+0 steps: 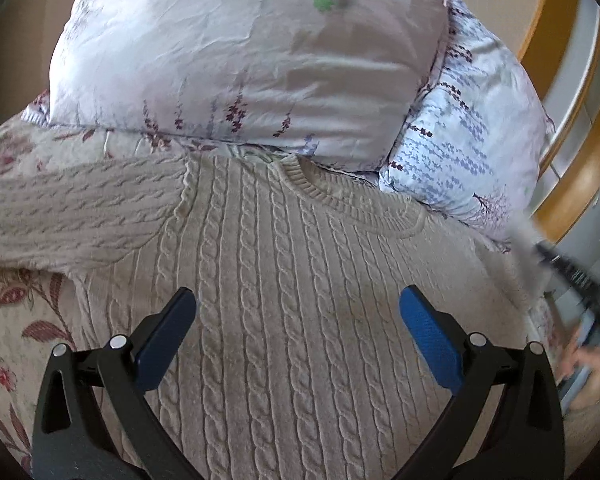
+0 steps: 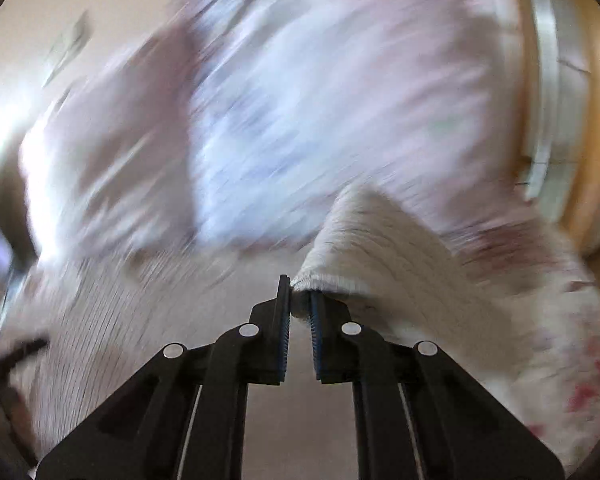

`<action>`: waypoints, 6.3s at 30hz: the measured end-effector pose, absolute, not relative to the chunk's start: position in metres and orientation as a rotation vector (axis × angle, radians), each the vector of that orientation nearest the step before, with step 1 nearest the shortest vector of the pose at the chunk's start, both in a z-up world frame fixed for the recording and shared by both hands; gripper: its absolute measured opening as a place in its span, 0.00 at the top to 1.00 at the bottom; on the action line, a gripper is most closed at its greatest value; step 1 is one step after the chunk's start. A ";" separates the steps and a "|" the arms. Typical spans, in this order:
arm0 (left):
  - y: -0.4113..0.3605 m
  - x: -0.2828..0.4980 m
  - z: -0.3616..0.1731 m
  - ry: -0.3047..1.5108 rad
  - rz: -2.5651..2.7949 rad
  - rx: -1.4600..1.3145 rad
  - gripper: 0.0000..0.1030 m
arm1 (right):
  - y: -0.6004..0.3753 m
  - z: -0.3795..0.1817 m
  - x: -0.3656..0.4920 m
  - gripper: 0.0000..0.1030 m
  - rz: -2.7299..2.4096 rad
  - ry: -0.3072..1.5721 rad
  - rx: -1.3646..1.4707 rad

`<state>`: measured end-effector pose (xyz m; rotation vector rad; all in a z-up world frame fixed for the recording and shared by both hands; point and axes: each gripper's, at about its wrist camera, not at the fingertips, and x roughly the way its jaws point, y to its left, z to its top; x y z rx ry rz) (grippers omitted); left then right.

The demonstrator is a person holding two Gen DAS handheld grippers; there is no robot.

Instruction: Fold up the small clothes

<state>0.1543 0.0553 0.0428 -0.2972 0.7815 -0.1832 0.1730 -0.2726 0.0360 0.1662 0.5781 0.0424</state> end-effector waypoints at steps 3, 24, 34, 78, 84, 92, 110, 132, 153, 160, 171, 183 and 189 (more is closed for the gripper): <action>0.059 0.151 0.044 0.779 -0.181 -0.289 0.02 | -0.223 -0.006 0.192 0.90 0.135 0.735 0.076; 0.091 0.162 0.053 0.743 -0.278 -0.377 0.02 | -0.385 -0.019 0.159 0.73 -0.075 0.670 0.880; 0.117 0.164 0.046 0.745 -0.336 -0.492 0.20 | -0.306 0.044 0.183 0.92 -0.068 0.544 0.453; 0.063 0.224 -0.003 0.941 -0.322 -0.696 0.93 | -0.332 -0.024 0.144 0.92 -0.053 0.610 0.882; 0.079 0.217 0.010 0.896 -0.261 -0.600 0.93 | -0.309 -0.021 0.144 0.92 -0.034 0.634 0.795; 0.074 0.218 -0.015 0.956 -0.242 -0.589 0.89 | -0.342 -0.037 0.140 0.74 -0.201 0.579 0.927; 0.246 0.114 0.028 0.732 -0.058 -0.768 0.58 | -0.262 0.005 0.137 0.24 -0.021 0.652 0.587; 0.393 0.107 -0.032 0.565 0.312 -1.272 0.93 | -0.228 -0.016 0.141 0.22 0.090 0.725 0.517; 0.128 0.184 0.062 0.502 -0.455 -0.976 0.94 | -0.247 -0.019 0.122 0.22 0.072 0.691 0.528; 0.085 0.200 -0.013 0.758 -0.370 -1.041 0.75 | -0.255 -0.022 0.118 0.22 0.059 0.697 0.531; 0.166 0.183 -0.007 0.693 -0.141 -1.215 0.63 | -0.254 -0.025 0.121 0.22 0.089 0.703 0.538; 0.045 0.215 0.078 0.593 -0.456 -0.856 0.94 | -0.283 -0.011 0.103 0.22 0.045 0.612 0.537; -0.115 0.211 0.063 0.819 -0.729 -0.245 0.58 | -0.311 -0.014 0.099 0.22 -0.005 0.603 0.586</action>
